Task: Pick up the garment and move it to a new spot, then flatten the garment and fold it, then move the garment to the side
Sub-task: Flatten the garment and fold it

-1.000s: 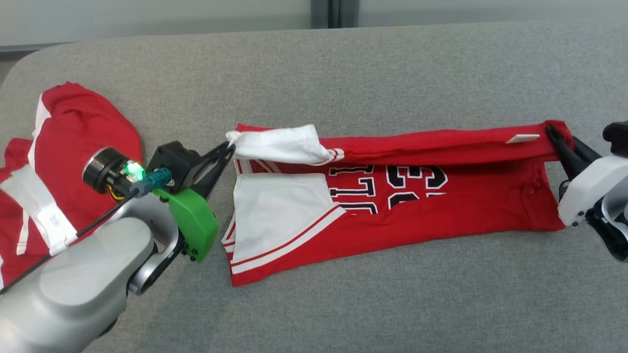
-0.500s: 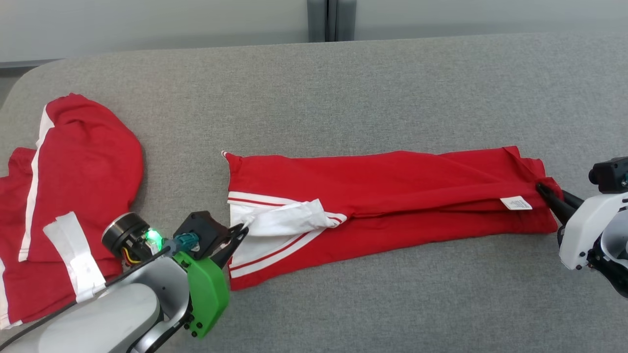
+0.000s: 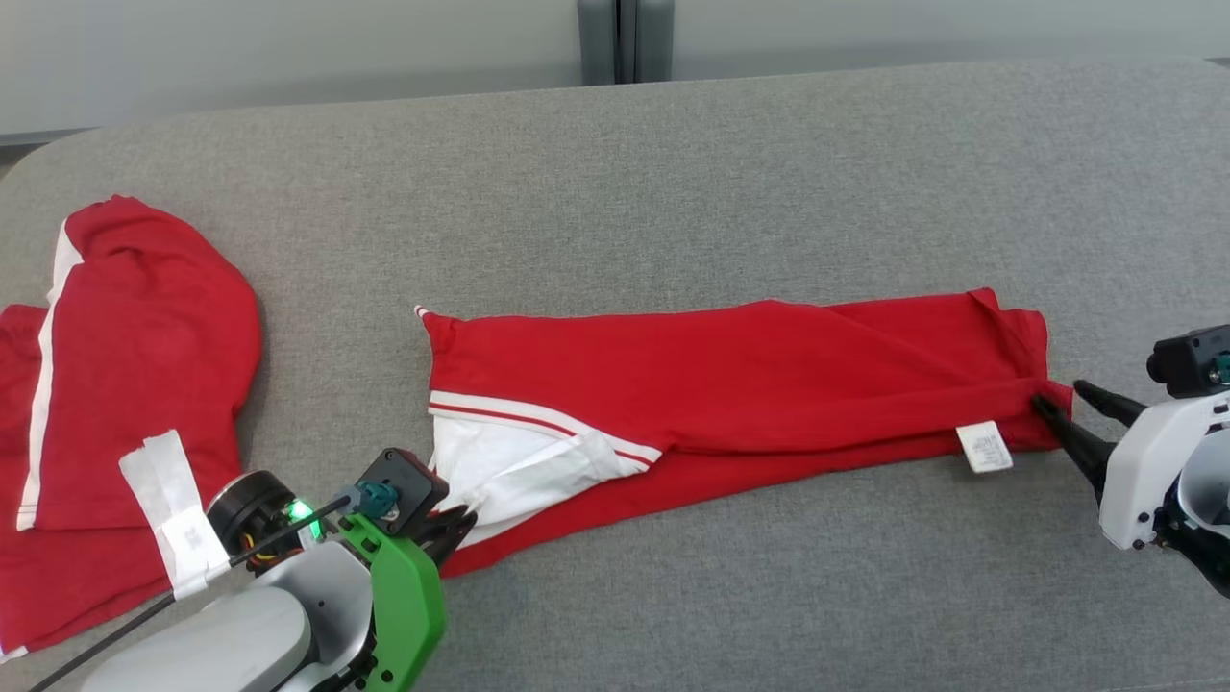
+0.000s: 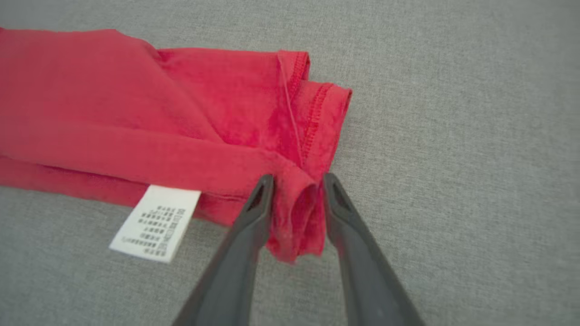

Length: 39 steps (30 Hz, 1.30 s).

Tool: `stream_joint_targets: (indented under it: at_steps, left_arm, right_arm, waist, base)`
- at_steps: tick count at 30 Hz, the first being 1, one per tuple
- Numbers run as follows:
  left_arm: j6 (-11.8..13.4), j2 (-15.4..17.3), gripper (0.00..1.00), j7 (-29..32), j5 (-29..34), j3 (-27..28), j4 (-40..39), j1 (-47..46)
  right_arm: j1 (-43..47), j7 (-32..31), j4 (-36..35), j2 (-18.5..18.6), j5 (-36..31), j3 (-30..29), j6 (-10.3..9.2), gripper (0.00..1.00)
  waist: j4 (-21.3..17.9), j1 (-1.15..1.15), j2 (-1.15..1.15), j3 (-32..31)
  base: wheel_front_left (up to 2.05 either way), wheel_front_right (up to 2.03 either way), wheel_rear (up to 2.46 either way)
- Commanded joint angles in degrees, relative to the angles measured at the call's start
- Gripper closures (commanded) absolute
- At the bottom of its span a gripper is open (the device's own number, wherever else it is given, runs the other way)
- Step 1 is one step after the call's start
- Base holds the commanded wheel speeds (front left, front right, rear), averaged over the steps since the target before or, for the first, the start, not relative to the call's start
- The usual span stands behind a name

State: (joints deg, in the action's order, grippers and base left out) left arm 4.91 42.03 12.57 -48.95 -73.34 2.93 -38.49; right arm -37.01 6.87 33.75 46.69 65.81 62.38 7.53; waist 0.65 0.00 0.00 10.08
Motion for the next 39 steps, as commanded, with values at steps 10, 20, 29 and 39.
stream_joint_targets:
  at_steps: [10,20,29,39]
  left_arm:
    - [-0.5,-0.9,0.38,0.4,-0.3,0.0,1.1,1.5]
    - [2.0,-1.7,0.0,-2.4,-1.4,2.1,2.8,2.1]
    - [11.1,-5.7,0.0,-21.8,-4.3,14.5,5.5,4.4]
    - [13.0,-20.0,0.0,-27.7,10.8,40.5,3.7,17.7]
  right_arm:
    - [-2.0,0.6,3.4,2.9,4.0,0.9,-0.07,0.0]
    - [-4.0,8.0,4.9,0.0,4.3,-4.1,-0.07,0.0]
    - [4.0,8.3,-5.4,-8.4,-9.0,-30.2,-0.07,0.0]
    - [23.1,8.3,-20.7,-23.9,-28.0,-52.3,-0.02,0.0]
  waist:
    - [-0.6,0.0,0.0,-1.0]
    - [-1.2,0.0,0.0,-2.4]
    - [-1.8,0.0,0.0,-3.1]
    - [-1.3,0.0,0.0,-4.1]
  base:
    - [0.0,0.0,0.0]
    - [0.0,0.0,0.0]
    - [0.0,0.0,0.0]
    - [0.0,0.0,0.0]
